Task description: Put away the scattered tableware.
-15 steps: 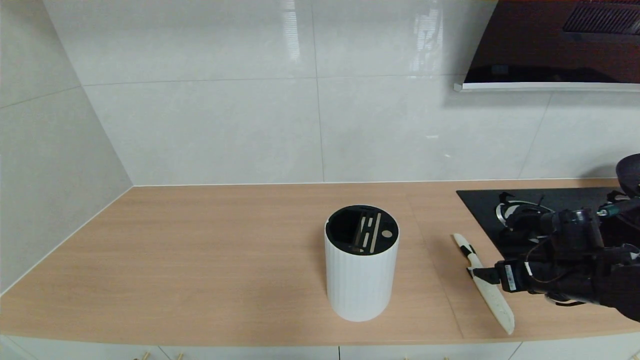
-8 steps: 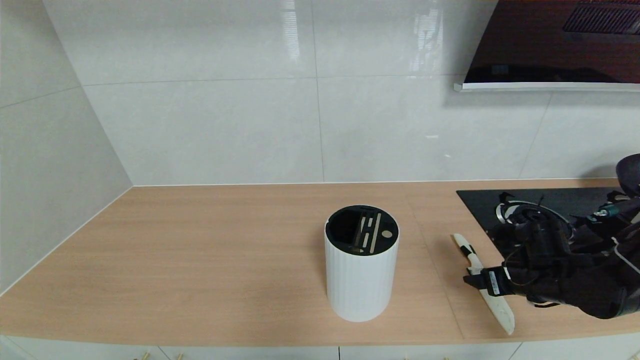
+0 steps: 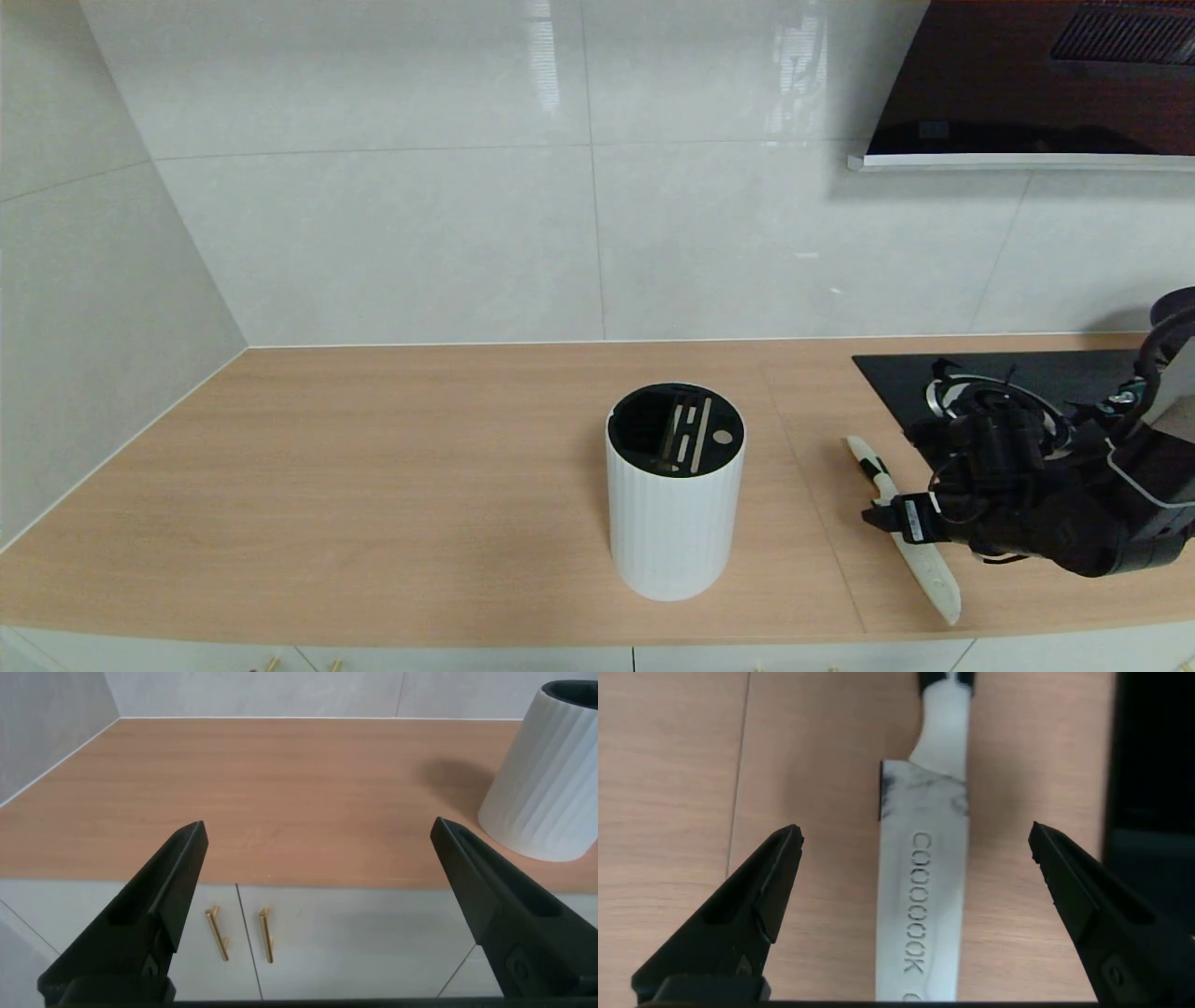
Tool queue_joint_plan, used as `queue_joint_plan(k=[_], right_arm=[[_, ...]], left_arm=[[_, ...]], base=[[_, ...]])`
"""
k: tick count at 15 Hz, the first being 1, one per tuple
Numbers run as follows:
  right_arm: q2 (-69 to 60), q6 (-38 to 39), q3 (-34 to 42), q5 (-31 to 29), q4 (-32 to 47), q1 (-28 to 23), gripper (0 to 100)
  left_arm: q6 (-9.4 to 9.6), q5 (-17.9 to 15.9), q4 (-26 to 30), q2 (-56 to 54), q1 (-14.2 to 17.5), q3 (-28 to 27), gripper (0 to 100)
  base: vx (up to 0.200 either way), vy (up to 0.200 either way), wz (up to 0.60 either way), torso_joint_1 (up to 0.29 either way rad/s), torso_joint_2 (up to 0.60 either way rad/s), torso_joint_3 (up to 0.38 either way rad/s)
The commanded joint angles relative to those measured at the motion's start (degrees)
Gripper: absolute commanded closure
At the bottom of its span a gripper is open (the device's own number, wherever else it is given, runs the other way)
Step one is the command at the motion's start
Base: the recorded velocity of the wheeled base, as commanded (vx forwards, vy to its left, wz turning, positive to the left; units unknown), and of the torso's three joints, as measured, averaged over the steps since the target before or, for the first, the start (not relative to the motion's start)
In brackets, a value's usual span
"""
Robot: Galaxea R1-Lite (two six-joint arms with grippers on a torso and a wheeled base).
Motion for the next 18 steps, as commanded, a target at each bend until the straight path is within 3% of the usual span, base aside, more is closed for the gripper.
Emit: queue_joint_plan(k=[1,18], right_arm=[[1.1,0.0,-0.2,-0.1,-0.6,0.0,0],[4.4,0.5,-1.1,1.3,-3.4,0.0,0]], left_arm=[[-0.04,0.0,0.0,0.0,0.0,0.0,0],[-0.04,0.0,0.0,0.0,0.0,0.0,0]], base=[[0.000,0.000,0.00,0.000,0.00,0.000],[0.000,0.000,0.00,0.000,0.00,0.000]])
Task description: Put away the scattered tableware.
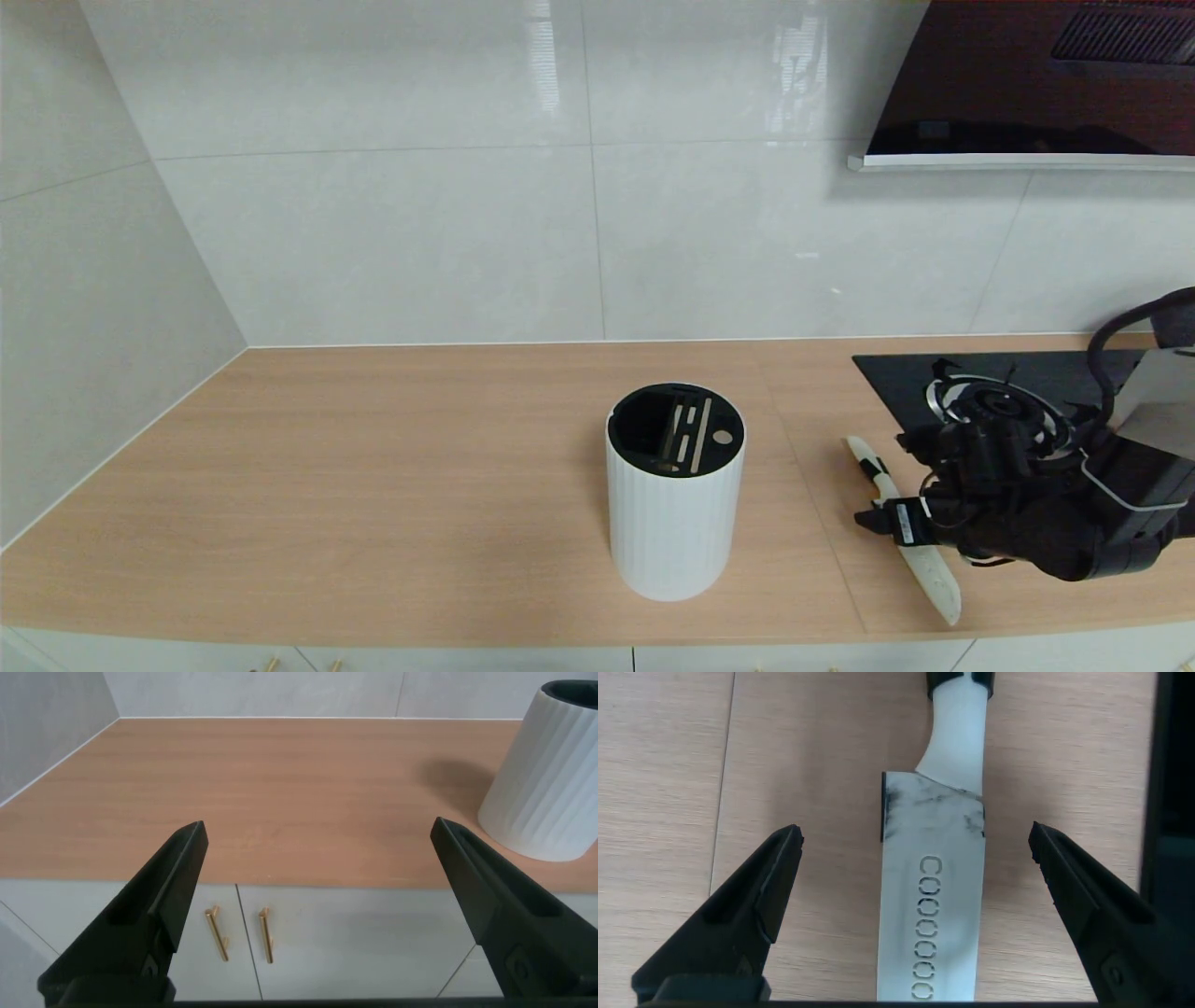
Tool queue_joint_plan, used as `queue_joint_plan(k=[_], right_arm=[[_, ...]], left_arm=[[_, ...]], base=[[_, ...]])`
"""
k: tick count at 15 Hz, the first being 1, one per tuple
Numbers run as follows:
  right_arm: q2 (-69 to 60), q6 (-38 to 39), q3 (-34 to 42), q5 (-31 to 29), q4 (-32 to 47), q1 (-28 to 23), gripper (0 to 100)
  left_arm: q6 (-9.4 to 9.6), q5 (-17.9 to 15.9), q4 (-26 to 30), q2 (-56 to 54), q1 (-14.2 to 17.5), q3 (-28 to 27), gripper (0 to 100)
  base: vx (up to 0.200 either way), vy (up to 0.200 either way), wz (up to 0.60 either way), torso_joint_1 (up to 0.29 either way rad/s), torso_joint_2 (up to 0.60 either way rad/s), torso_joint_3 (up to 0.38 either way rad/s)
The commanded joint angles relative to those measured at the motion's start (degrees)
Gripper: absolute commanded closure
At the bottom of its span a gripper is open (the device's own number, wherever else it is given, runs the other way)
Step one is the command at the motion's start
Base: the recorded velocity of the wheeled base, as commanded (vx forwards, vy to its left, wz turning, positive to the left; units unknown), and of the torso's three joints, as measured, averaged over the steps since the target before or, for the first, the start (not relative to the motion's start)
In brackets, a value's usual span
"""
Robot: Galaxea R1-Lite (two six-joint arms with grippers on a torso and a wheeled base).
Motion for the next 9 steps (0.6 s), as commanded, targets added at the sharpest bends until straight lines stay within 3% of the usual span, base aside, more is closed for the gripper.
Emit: queue_joint_plan(k=[1,9], right_arm=[[0.4,0.0,-0.1,0.0,-0.6,0.0,0],[2.9,0.0,-0.9,-0.1,-2.9,-0.8,0]], left_arm=[[-0.04,0.0,0.0,0.0,0.0,0.0,0],[-0.04,0.0,0.0,0.0,0.0,0.0,0]], base=[[0.000,0.000,0.00,0.000,0.00,0.000],[0.000,0.000,0.00,0.000,0.00,0.000]])
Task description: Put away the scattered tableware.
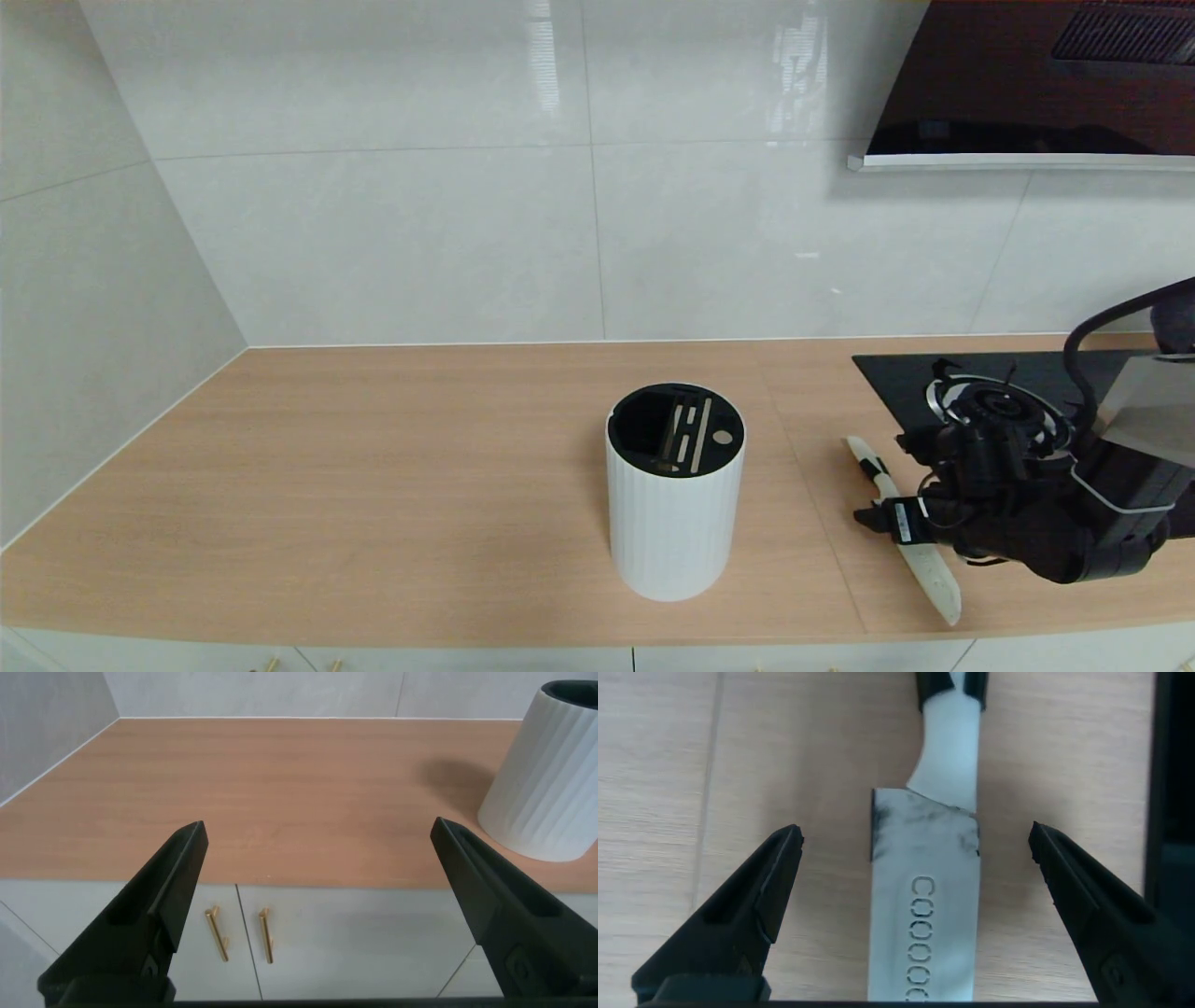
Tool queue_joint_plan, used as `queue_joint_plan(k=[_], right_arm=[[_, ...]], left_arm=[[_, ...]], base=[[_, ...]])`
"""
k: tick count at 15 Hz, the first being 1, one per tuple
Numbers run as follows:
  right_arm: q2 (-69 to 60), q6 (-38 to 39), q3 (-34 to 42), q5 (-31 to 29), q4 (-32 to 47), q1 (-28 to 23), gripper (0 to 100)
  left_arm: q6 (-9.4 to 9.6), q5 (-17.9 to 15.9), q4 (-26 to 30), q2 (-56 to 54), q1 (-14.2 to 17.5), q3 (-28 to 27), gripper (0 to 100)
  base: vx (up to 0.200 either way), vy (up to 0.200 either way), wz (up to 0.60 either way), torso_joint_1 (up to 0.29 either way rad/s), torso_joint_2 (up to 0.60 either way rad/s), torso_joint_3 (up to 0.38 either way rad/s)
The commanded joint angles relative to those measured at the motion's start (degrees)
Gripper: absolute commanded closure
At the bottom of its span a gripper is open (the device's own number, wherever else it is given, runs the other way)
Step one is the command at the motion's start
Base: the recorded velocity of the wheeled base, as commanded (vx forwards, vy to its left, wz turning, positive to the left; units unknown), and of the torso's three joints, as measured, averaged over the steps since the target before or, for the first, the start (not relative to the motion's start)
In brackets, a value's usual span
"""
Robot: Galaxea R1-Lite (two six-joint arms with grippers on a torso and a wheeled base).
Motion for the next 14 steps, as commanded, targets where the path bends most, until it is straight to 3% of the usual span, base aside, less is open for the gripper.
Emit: queue_joint_plan(k=[1,5,6,14], right_arm=[[0.5,0.0,-0.2,0.0,0.0,0.0,0],[0.6,0.0,-0.3,-0.4,-0.8,-0.1,0],[0.6,0.0,-0.3,-0.4,-0.8,-0.3,100],[0.6,-0.2,-0.1,-0.4,-0.8,-1.2,100]], left_arm=[[-0.02,0.0,0.0,0.0,0.0,0.0,0],[0.07,0.0,0.0,0.0,0.0,0.0,0],[-0.02,0.0,0.0,0.0,0.0,0.0,0],[-0.02,0.0,0.0,0.0,0.0,0.0,0]], base=[[0.000,0.000,0.00,0.000,0.00,0.000],[0.000,0.000,0.00,0.000,0.00,0.000],[0.000,0.000,0.00,0.000,0.00,0.000],[0.000,0.000,0.00,0.000,0.00,0.000]])
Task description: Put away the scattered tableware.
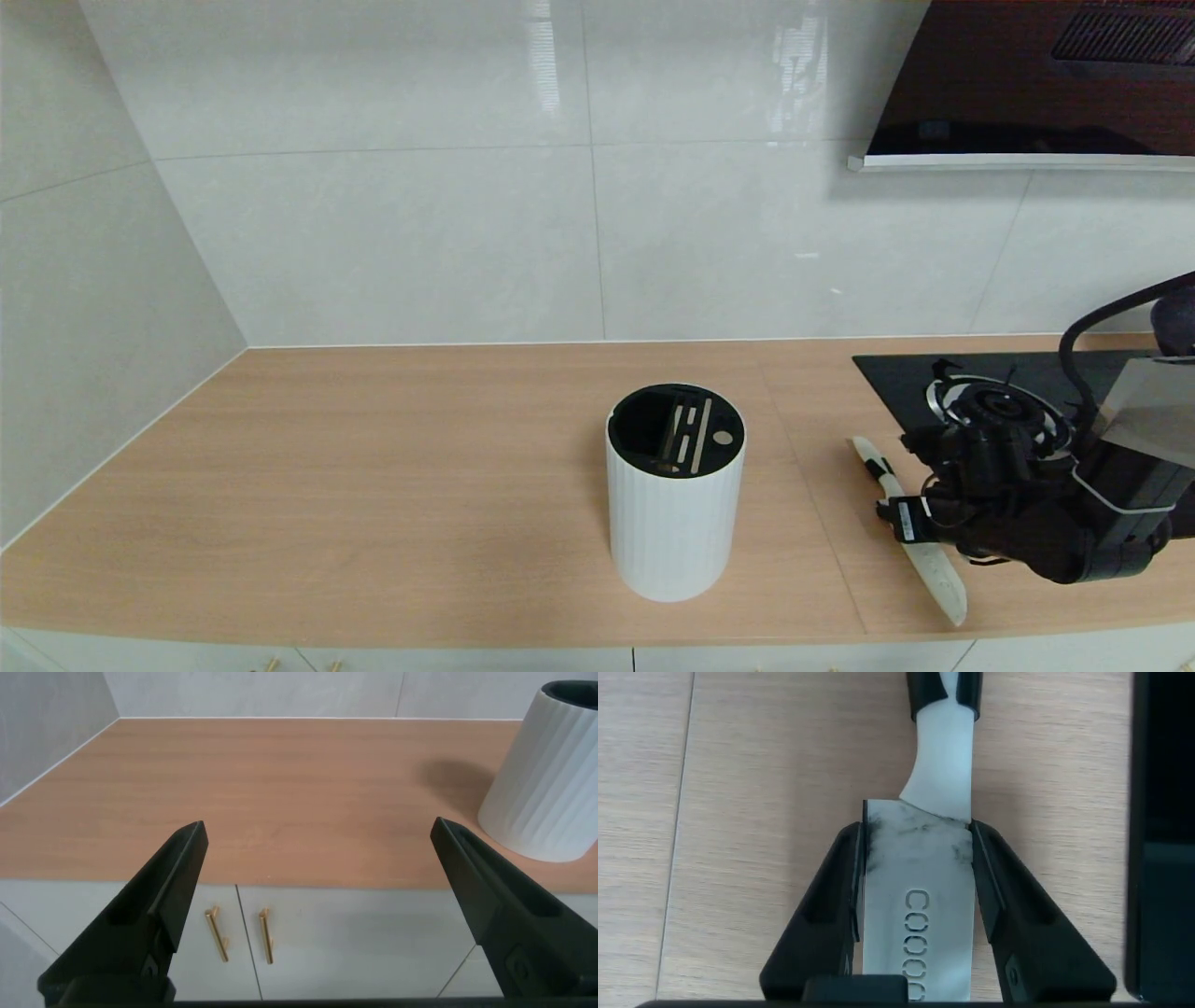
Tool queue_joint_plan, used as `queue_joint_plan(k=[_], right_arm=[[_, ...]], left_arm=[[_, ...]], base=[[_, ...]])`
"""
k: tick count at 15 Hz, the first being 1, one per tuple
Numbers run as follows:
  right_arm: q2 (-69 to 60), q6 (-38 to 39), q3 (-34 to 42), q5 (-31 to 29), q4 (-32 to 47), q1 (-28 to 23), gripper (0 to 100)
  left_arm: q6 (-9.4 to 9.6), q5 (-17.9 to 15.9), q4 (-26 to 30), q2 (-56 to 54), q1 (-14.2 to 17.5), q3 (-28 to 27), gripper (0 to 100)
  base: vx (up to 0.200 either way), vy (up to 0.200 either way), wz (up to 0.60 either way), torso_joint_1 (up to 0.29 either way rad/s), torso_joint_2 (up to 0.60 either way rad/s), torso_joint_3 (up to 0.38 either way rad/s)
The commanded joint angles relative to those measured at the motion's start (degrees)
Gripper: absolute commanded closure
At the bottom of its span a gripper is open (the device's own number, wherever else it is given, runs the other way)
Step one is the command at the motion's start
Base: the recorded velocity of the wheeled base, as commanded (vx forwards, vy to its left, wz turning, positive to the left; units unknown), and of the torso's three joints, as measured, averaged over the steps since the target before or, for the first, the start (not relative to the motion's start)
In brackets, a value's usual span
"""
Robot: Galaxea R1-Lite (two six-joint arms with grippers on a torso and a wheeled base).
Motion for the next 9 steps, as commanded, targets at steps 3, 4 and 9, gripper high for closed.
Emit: queue_joint_plan(k=[3,4,9], right_arm=[[-7.2,-0.1,1.8,-0.8,0.1,0.3,100],[-11.2,-0.1,2.6,-0.9,0.1,0.6,100],[-23.9,-0.1,4.2,-2.7,0.8,6.8,100]], left_arm=[[-0.02,0.0,0.0,0.0,0.0,0.0,0],[-0.02,0.0,0.0,0.0,0.0,0.0,0],[4.20,-0.1,0.1,0.0,0.0,0.0,0]], base=[[0.000,0.000,0.00,0.000,0.00,0.000],[0.000,0.000,0.00,0.000,0.00,0.000],[0.000,0.000,0.00,0.000,0.00,0.000]])
